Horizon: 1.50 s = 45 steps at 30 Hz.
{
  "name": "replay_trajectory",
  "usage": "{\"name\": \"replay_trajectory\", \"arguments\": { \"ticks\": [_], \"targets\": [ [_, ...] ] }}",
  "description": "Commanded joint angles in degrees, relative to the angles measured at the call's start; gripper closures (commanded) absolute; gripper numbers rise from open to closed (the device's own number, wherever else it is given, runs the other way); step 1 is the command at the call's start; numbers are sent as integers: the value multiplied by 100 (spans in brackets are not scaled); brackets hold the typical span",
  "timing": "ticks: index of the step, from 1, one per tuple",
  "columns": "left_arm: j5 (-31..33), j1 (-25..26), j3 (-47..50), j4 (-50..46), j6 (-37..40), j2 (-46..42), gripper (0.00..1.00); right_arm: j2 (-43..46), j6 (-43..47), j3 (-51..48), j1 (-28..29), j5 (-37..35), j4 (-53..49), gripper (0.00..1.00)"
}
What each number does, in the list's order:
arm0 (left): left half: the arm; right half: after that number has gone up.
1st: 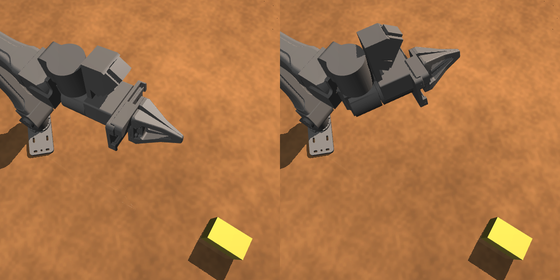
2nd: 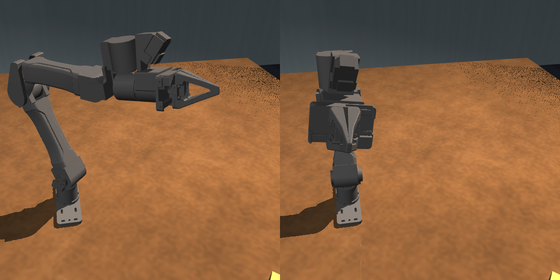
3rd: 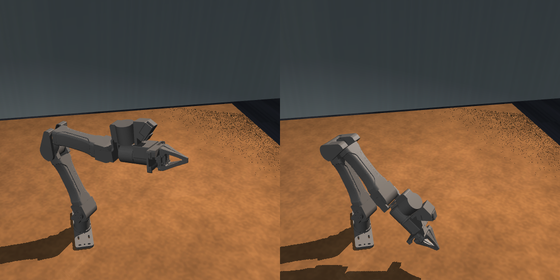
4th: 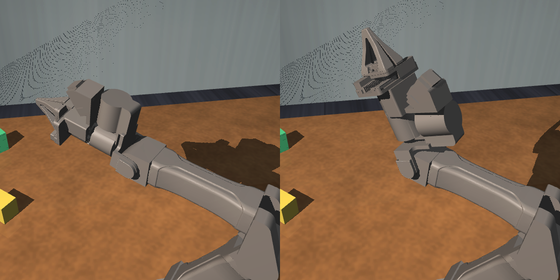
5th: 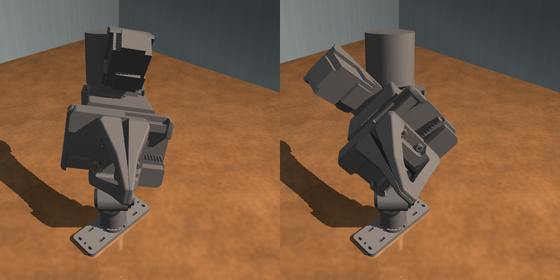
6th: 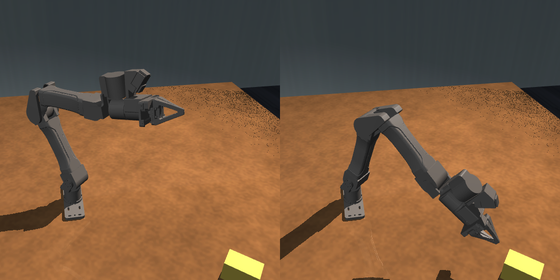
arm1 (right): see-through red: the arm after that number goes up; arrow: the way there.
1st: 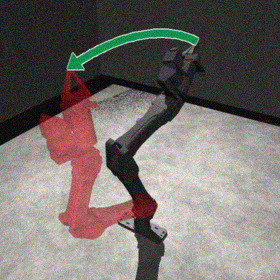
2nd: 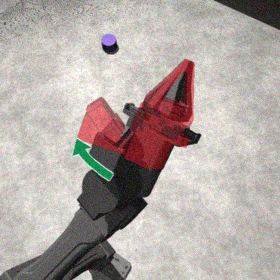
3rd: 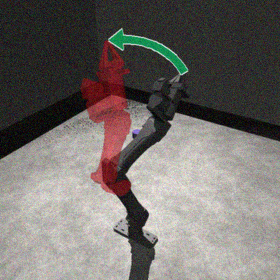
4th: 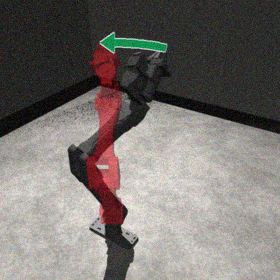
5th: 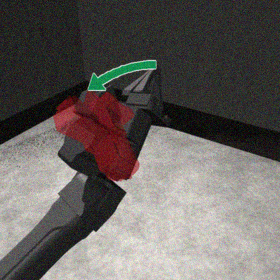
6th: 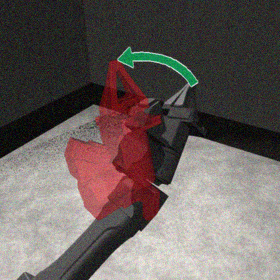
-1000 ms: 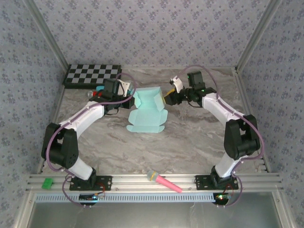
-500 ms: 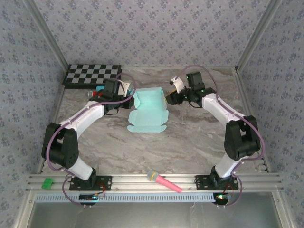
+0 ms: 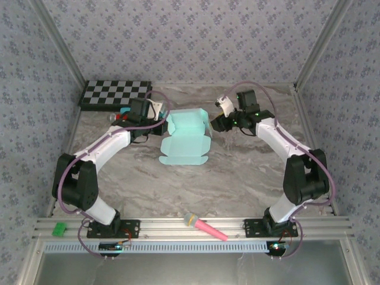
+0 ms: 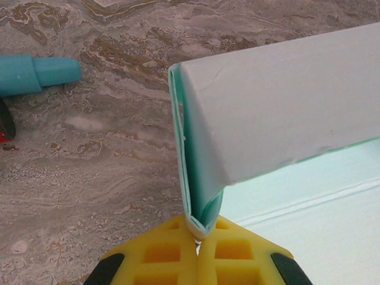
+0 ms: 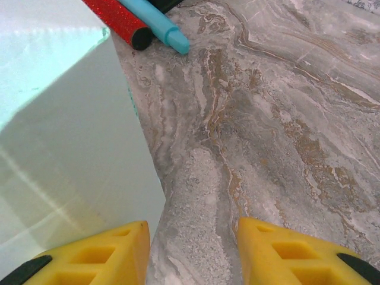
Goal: Fold the paper box
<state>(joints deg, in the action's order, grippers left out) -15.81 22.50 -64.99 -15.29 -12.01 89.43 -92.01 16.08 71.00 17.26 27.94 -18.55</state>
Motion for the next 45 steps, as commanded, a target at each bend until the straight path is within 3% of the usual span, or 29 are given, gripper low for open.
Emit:
{"name": "replay_trajectory", "arguments": {
  "ticks": [1, 16, 33, 40, 45],
  "targets": [
    [-23, 13, -242, -36, 1, 40, 100, 213, 184, -48, -36, 248, -253, 55],
    [-26, 15, -252, -14, -31, 101, 100, 144, 540, 211, 93, 533, -846, 57],
    [-80, 49, -252, -18, -49, 75, 100, -465, 362, 667, 338, 1036, -732, 53],
    [-97, 70, -251, -15, -47, 69, 100, -656, 240, 744, 494, 971, -515, 51],
    [-128, 65, -268, -10, -56, 73, 100, -764, 15, 738, 594, 539, -241, 50]
  ]
}}
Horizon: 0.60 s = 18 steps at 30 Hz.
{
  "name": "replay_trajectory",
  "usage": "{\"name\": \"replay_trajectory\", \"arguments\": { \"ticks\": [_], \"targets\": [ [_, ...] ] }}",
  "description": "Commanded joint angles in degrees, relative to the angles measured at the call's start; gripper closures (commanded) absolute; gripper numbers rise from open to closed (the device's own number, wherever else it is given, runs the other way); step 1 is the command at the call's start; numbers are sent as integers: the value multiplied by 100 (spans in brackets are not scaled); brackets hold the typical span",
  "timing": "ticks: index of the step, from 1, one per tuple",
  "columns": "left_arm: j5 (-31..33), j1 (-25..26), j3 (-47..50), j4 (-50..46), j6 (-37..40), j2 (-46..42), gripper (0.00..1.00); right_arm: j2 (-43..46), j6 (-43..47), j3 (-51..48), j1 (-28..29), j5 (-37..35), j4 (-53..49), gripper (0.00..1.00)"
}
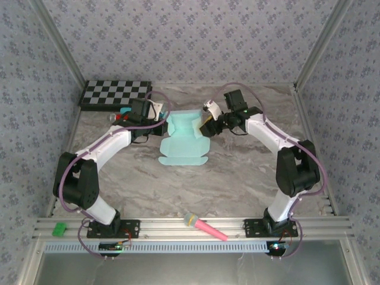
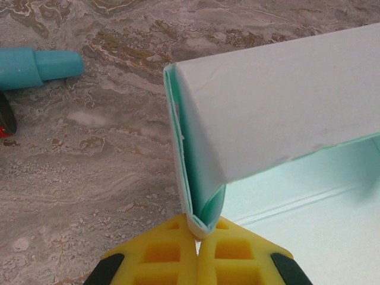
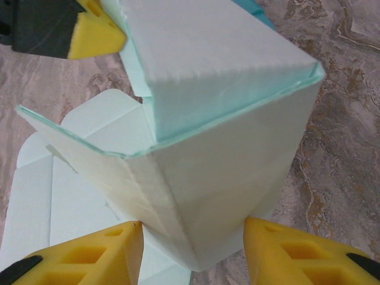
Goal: Fold the paper box
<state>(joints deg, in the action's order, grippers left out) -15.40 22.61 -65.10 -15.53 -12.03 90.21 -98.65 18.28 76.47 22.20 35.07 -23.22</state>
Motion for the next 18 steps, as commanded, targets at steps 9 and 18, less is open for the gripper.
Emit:
{"name": "replay_trajectory", "arguments": {
  "ticks": [9, 18],
  "targets": [
    [-226, 64, -277, -1, -15, -39, 100, -168, -739, -46, 293, -1563, 1145, 48],
    [-297, 57, -301, -3, 18, -32, 100, -437, -938, -47, 439, -2500, 1470, 53]
  ]
}}
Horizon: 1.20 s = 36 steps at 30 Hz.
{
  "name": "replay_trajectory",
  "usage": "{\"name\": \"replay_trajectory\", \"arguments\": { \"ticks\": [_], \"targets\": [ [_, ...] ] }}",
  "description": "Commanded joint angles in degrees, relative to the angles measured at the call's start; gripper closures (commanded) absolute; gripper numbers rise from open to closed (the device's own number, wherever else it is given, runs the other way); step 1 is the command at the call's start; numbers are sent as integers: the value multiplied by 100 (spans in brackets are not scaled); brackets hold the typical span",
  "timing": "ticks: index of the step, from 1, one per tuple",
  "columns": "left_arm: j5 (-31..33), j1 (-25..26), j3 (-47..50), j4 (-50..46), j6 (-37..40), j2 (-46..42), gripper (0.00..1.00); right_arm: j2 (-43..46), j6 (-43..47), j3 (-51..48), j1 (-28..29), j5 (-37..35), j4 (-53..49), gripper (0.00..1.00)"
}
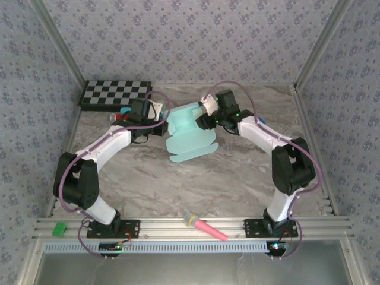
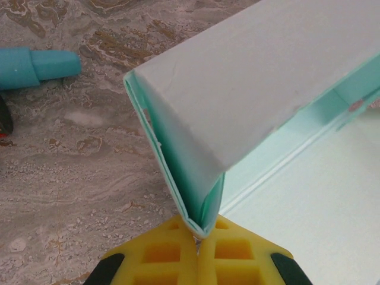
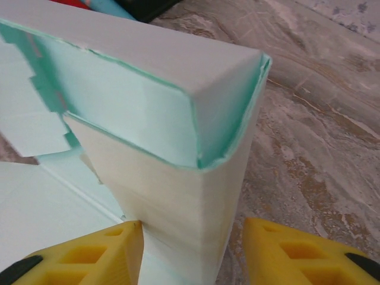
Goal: Fold the paper box
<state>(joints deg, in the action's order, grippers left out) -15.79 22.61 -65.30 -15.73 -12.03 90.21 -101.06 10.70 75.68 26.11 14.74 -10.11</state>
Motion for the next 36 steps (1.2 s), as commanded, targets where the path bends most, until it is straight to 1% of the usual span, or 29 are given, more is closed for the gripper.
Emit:
{"name": "replay_trajectory", "arguments": {
  "ticks": [1, 7, 10, 14, 19, 23, 28, 36],
  "targets": [
    [-266, 59, -280, 17, 17, -42, 100, -232, -186, 63, 60, -527, 145, 54],
    [-284, 59, -282, 26, 17, -56, 100, -434, -176, 142, 82, -551, 117, 56],
    [-297, 59, -282, 36, 21, -52, 100, -551, -190, 231, 79, -544, 57, 61],
    [-332, 59, -291, 29, 42, -38, 100, -632, -238, 254, 55, -346, 139, 62],
    [-414, 59, -292, -73, 19, 23, 100, -654, -331, 381, -4, -167, -105, 58],
    [-415, 81, -207, -155, -189, 65, 100, -630, -345, 386, -25, -13, -401, 55],
    [-453, 180, -49, -220, -386, 207, 100, -699, -428, 403, -34, 63, -672, 54],
    [-355, 226, -73, -469, -591, 653, 100, -875, -831, 594, -132, -29, -1053, 53]
  ]
}}
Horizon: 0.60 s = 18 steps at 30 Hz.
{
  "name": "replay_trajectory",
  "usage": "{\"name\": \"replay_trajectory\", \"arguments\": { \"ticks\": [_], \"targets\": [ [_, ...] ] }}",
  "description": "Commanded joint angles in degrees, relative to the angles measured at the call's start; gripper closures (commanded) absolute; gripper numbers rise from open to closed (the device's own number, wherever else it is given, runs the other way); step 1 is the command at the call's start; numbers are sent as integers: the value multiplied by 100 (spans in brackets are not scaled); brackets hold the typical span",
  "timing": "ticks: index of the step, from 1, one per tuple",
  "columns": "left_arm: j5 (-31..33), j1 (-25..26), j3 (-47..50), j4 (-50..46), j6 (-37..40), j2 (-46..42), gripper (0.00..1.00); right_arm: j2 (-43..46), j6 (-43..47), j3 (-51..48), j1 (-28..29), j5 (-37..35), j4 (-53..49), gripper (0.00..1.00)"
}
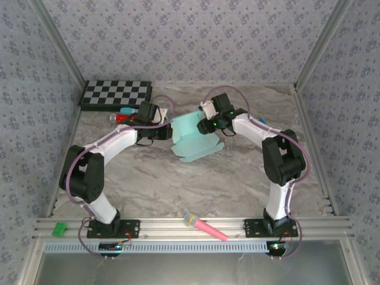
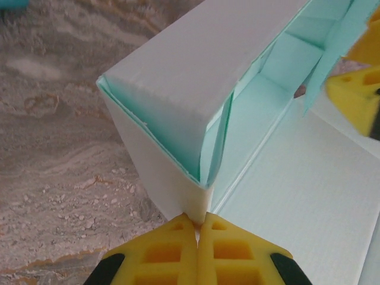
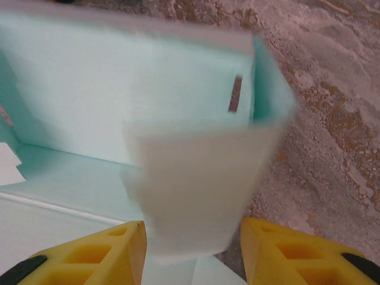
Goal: Fold the paper box
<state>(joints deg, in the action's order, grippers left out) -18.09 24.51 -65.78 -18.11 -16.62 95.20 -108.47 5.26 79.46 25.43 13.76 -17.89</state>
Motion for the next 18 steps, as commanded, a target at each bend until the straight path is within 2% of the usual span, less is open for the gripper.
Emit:
{"name": "replay_trajectory", "arguments": {
  "ticks": [1, 13, 16, 18],
  "targets": [
    [-104, 36, -101, -317, -140, 242, 100, -155, -365, 263, -88, 58, -338, 52],
    [134, 18, -688, -785, -158, 744, 99, -237, -600, 518, -218, 238, -698, 52],
    [191, 17, -761, -821, -168, 781, 89, -219, -592, 518, -214, 276, -705, 52],
    [232, 18, -792, -807, -179, 805, 79, -235, -596, 518, -217, 285, -702, 53]
  ]
}}
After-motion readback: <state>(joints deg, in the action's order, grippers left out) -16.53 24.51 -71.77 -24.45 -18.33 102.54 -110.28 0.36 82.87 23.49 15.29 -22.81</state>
